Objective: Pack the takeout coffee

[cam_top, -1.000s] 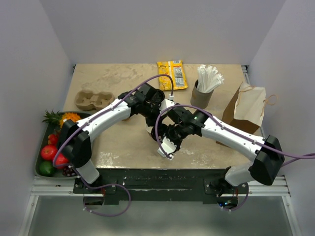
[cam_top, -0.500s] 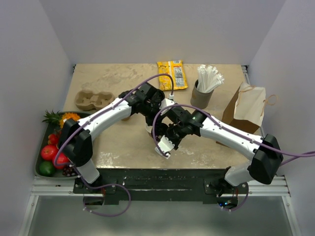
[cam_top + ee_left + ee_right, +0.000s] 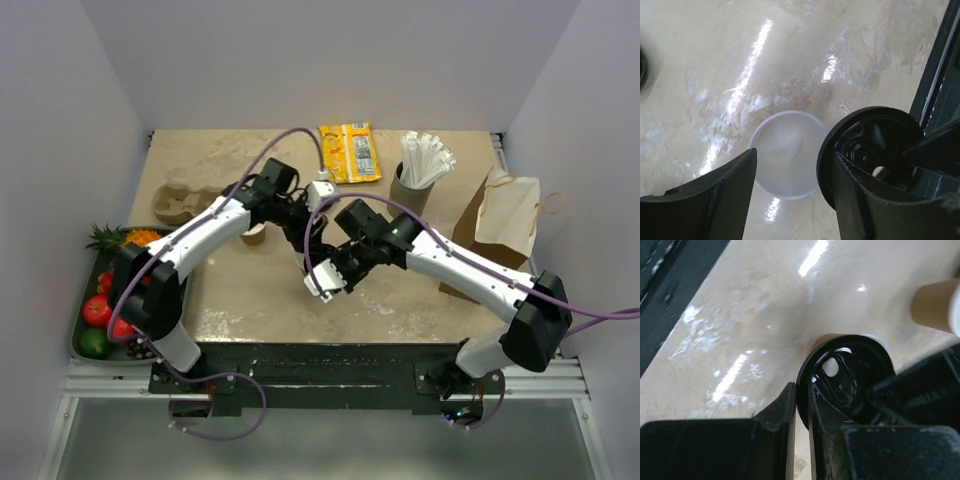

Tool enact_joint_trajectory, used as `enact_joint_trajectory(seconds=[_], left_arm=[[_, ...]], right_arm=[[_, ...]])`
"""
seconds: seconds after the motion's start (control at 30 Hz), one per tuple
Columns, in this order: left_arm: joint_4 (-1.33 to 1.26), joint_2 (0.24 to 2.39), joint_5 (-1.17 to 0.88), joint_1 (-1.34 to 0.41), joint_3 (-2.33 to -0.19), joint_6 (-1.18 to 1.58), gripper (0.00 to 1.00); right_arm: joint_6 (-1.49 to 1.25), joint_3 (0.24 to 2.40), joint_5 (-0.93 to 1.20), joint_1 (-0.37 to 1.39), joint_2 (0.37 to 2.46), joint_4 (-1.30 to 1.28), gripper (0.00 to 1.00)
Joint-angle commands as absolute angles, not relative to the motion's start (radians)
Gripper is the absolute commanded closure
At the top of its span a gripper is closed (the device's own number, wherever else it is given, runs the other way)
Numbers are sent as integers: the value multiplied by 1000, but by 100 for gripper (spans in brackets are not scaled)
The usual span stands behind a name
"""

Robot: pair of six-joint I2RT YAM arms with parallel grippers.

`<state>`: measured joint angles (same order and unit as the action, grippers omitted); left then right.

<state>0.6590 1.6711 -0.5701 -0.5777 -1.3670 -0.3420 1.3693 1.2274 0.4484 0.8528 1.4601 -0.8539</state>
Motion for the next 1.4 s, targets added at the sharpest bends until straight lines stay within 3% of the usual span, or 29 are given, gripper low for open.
enact_joint_trajectory(seconds=[0.0,0.27,0.4,0.67,0.87,1.0,1.37], left_arm=[[396,1505,-624,-411,-1215,-7,29],[97,1189,-471,-377,-907,-63,25],[75,1115,-437,-377,-845,-120,25],[84,1080,-466,-377,-825,-155,25],[87,1049,-537,-377,-798,-218,25],[115,1066,-615,-379,-805,-242,25],[100,1173,-624,-416,-831,-245,25]], right_arm=[[1140,1374,615,783,1477,-868,100],[714,1537,990,615,1621,-824,100],[343,1497,1179,526,1676,-601,100],[161,1451,1347,511,1755,-514,100],[-9,1356,1345,492,1773,-390,100],[-327,1261,1316,456,1775,-68,100],[-380,1281,1298,446,1861,-34,100]])
